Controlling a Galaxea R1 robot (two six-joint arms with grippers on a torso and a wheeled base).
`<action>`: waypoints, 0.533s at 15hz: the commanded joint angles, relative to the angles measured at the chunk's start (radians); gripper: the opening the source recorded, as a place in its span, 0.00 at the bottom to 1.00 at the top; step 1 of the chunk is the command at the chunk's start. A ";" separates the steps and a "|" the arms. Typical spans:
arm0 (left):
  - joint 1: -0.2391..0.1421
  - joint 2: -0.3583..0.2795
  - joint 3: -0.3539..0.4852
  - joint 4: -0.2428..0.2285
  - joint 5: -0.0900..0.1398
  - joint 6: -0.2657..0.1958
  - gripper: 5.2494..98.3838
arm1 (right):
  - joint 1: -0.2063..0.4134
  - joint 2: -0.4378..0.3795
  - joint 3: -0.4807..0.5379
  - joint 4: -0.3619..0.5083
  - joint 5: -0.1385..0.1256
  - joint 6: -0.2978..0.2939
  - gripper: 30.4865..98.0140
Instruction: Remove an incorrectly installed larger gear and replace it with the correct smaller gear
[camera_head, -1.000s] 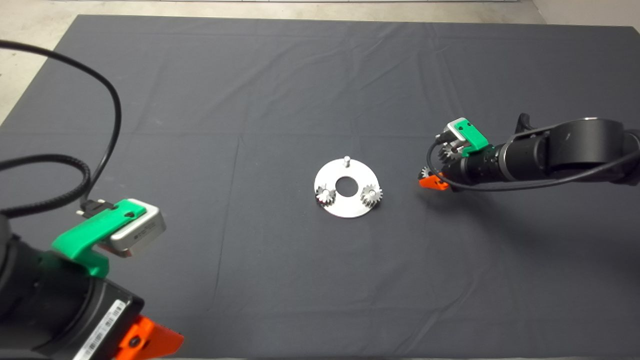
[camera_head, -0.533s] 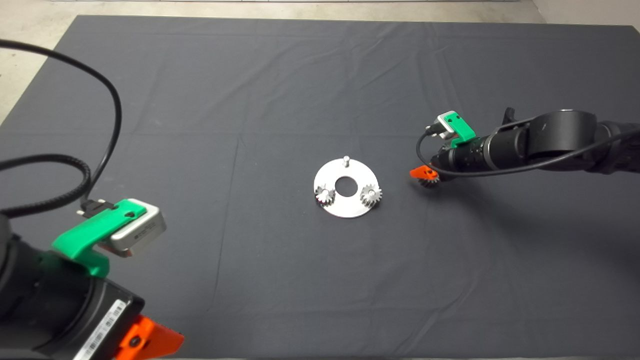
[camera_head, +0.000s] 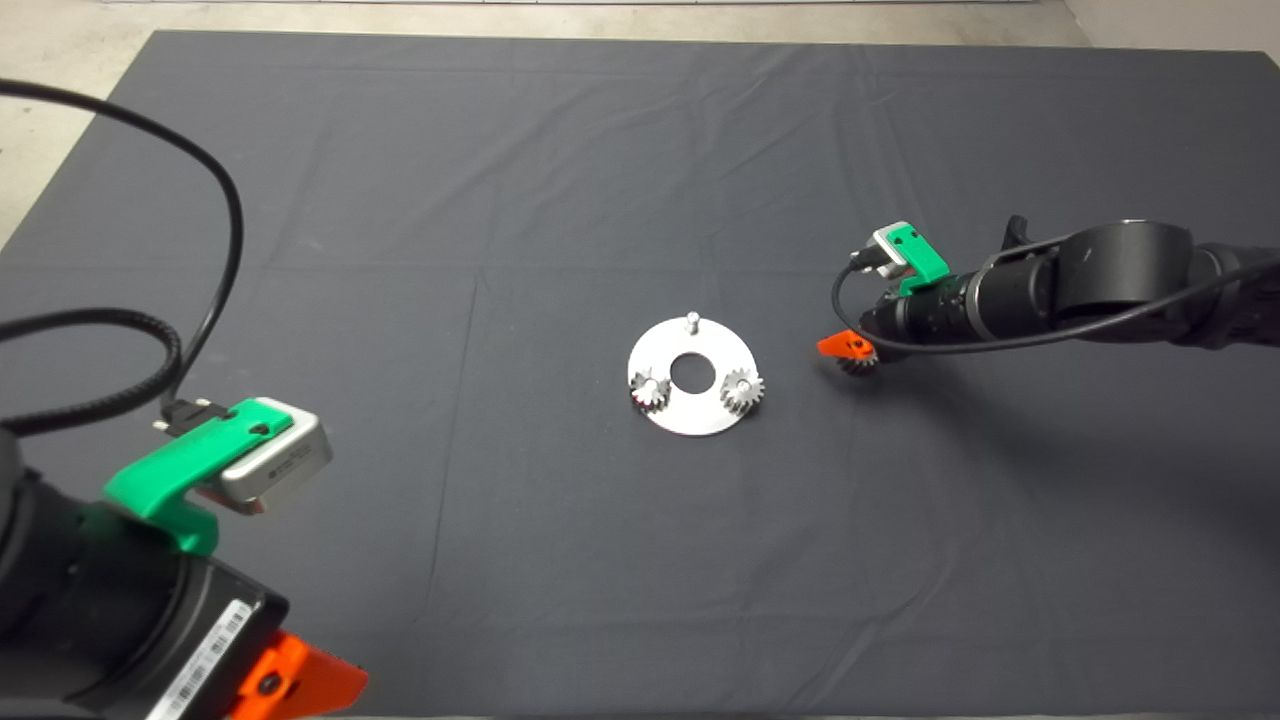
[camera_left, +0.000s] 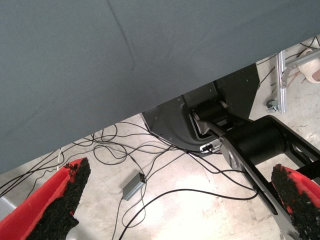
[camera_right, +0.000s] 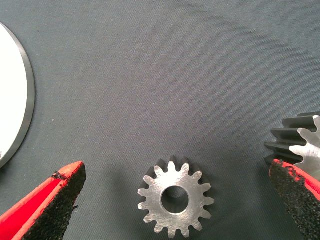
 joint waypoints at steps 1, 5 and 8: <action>-0.007 0.001 0.013 0.001 0.004 -0.005 0.94 | 0.019 -0.002 0.008 -0.014 -0.009 -0.040 1.00; -0.007 0.001 0.013 0.001 0.004 -0.005 0.94 | 0.019 0.011 0.018 -0.011 -0.058 -0.093 1.00; -0.007 -0.001 0.013 0.001 0.004 -0.005 0.94 | 0.017 0.037 0.013 -0.008 -0.063 -0.115 1.00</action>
